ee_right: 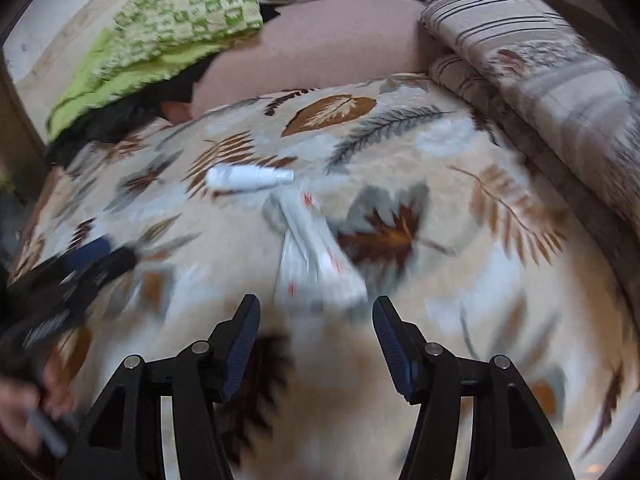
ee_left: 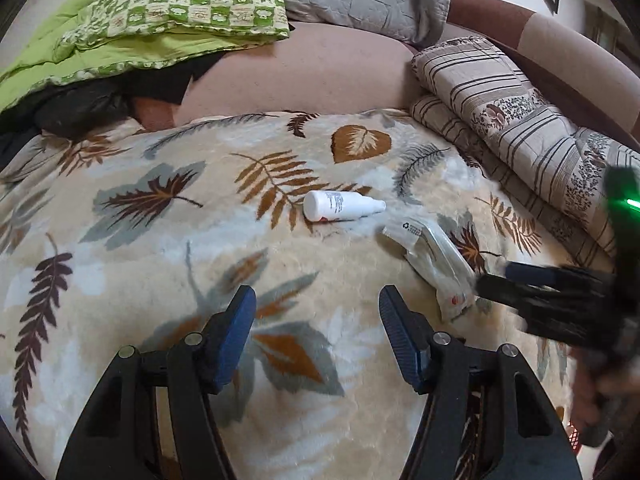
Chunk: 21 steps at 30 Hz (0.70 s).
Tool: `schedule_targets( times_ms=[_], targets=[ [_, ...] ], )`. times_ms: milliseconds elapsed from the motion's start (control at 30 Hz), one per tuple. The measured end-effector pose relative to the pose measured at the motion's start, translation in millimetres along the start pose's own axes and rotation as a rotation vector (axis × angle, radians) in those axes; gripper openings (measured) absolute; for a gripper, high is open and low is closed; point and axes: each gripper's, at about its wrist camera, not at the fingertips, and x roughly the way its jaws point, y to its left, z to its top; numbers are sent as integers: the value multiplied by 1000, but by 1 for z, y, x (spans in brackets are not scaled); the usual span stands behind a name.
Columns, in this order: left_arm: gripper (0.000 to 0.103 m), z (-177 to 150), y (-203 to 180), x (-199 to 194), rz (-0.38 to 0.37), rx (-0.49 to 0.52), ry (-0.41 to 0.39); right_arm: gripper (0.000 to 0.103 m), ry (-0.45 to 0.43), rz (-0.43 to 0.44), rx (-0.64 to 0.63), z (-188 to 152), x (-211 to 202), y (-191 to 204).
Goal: Collect trash
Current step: 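Grasp the white plastic bag with the right tool while the left tool grasps the white dropper bottle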
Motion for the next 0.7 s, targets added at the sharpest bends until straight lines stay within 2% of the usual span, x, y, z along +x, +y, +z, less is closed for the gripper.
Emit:
schedule_targets(
  times_ms=[167, 233, 300, 367, 433, 533, 700],
  targets=[
    [64, 12, 8, 4, -59, -15, -9, 63, 81, -46, -14, 28, 59, 5],
    [66, 16, 10, 6, -76, -20, 0, 63, 99, -36, -10, 30, 73, 8],
    [66, 22, 8, 8, -74, 11, -3, 57, 110, -45, -5, 27, 83, 14],
    [66, 31, 2, 11, -44, 63, -11, 53, 97, -81, -25, 22, 82, 23],
    [68, 46, -4, 18, -12, 117, -20, 47, 96, -93, 16, 17, 74, 25],
    [69, 68, -11, 41, -43, 153, 16, 46, 89, -31, 161, 2, 53, 17],
    [69, 96, -26, 101, -94, 220, 134, 46, 34, -27, 356, -41, 17, -5]
  ],
)
